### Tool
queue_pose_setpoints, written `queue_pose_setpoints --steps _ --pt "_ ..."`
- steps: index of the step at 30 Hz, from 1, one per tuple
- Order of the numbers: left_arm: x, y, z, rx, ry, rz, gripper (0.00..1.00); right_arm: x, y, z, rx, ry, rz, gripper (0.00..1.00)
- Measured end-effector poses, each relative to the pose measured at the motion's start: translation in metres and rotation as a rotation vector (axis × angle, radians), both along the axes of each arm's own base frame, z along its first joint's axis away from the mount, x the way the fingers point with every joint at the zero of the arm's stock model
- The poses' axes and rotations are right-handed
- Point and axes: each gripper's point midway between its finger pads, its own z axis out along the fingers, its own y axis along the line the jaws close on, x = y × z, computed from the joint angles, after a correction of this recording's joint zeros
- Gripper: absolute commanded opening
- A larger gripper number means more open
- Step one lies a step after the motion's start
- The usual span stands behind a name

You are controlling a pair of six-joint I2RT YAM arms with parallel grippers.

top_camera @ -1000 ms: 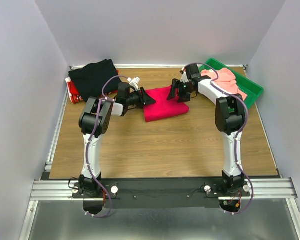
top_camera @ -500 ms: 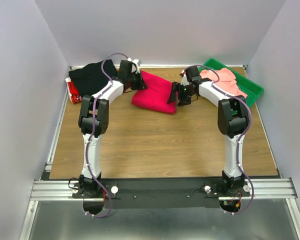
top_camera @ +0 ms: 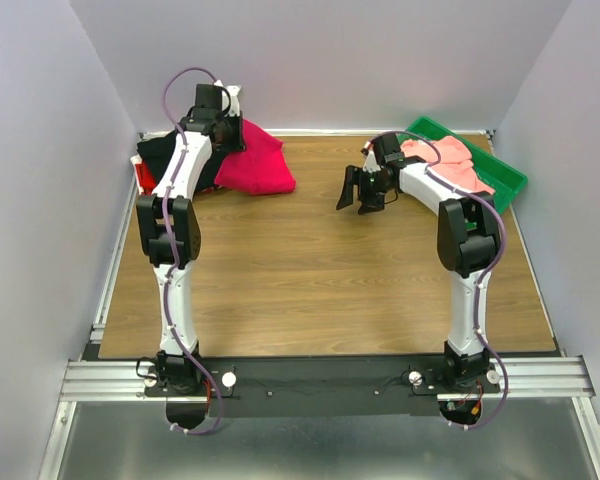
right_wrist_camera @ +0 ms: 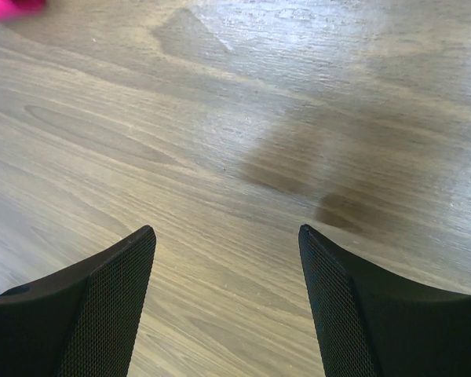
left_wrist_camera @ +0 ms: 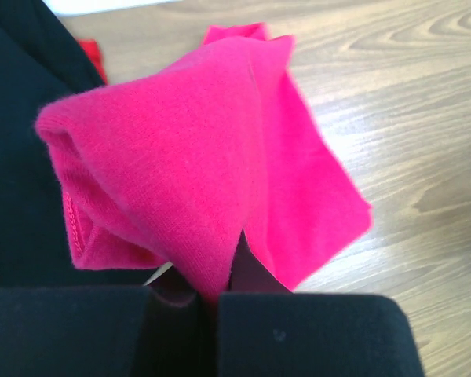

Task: Fold and stack the t-shirts
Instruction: Neatly place the folded tshirt to the corner

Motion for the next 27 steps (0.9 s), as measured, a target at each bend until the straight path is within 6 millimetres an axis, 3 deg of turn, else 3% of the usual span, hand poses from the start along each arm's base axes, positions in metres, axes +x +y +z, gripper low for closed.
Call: queue_pose_setpoints --steps 11,16,27 --pt "0.006 0.021 0.028 -0.091 -0.045 -0.026 0.0 -0.006 -0.002 -0.005 -0.009 0.018 0.007 0.8" --pt "0.011 0.029 0.05 -0.171 -0.085 -0.029 0.0 -0.006 -0.002 -0.005 -0.009 0.022 0.007 0.8" --pt "0.01 0.084 0.099 -0.264 -0.176 0.032 0.0 -0.011 -0.003 -0.01 -0.013 0.037 0.007 0.8"
